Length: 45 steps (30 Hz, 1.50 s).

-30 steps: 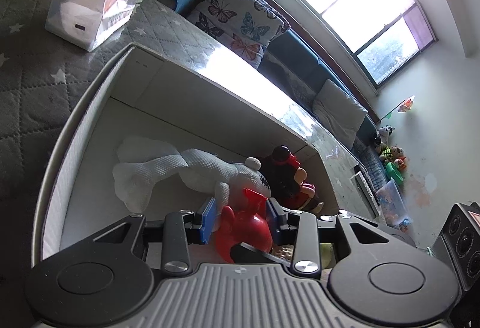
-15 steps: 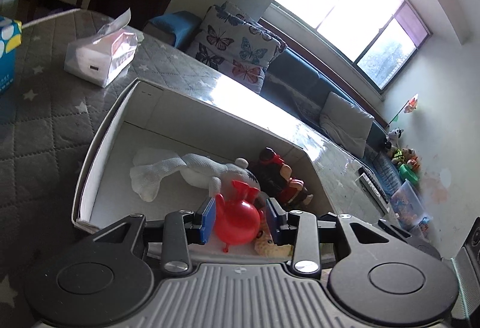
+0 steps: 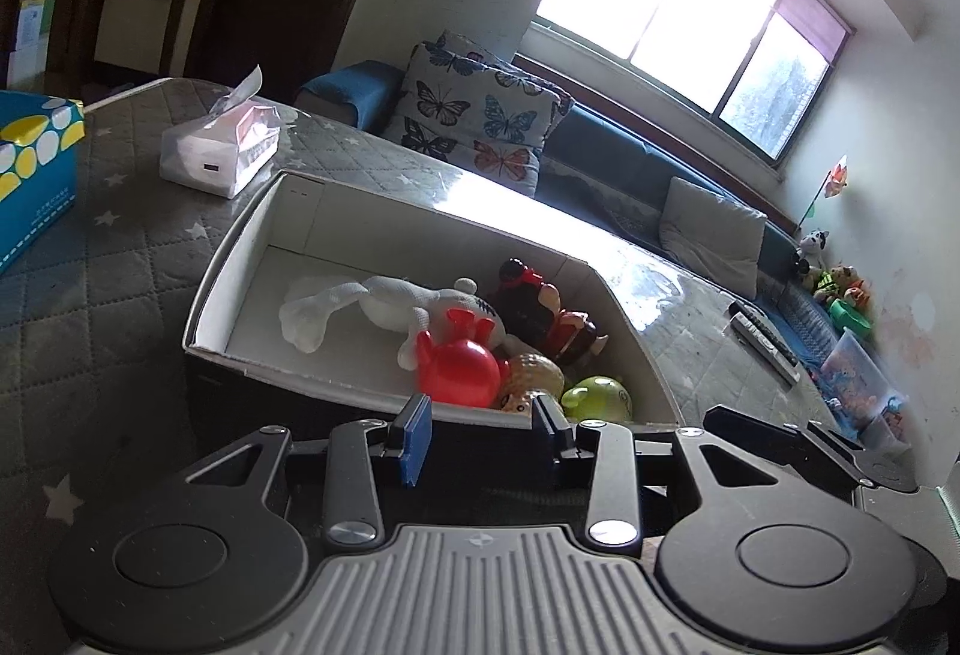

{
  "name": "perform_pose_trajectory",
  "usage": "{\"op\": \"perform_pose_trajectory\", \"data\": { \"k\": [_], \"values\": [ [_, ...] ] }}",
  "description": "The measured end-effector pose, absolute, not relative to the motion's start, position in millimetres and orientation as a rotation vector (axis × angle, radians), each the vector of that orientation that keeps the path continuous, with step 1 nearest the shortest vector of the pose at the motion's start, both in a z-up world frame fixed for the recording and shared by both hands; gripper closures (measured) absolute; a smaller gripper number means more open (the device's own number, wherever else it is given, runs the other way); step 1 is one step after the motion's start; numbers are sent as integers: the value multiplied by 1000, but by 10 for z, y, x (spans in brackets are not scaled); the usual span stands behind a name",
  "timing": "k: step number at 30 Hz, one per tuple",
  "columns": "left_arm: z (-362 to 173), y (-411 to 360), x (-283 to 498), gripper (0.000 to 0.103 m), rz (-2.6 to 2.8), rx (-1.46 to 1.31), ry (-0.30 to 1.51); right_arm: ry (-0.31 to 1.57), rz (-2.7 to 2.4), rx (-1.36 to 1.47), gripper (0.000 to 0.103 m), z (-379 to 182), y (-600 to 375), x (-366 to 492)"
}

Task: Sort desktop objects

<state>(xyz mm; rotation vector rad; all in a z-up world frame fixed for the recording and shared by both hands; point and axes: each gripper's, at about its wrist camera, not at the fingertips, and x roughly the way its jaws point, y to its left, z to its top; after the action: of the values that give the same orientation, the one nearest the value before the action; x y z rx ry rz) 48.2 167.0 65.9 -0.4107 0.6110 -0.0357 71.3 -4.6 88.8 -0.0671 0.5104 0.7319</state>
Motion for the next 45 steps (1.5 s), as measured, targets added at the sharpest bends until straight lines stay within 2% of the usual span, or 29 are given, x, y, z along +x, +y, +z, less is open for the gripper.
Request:
{"op": "perform_pose_trajectory", "data": {
  "k": [7, 19, 45],
  "values": [
    [627, 1487, 363, 63, 21, -338, 630, 477, 698, -45, 0, 852, -106, 551],
    [501, 1286, 247, 64, 154, -204, 669, 529, 633, -24, 0, 696, -109, 413],
    [342, 1401, 63, 66, 297, -221, 647, 583, 624, -42, 0, 604, 27, 293]
  ]
}}
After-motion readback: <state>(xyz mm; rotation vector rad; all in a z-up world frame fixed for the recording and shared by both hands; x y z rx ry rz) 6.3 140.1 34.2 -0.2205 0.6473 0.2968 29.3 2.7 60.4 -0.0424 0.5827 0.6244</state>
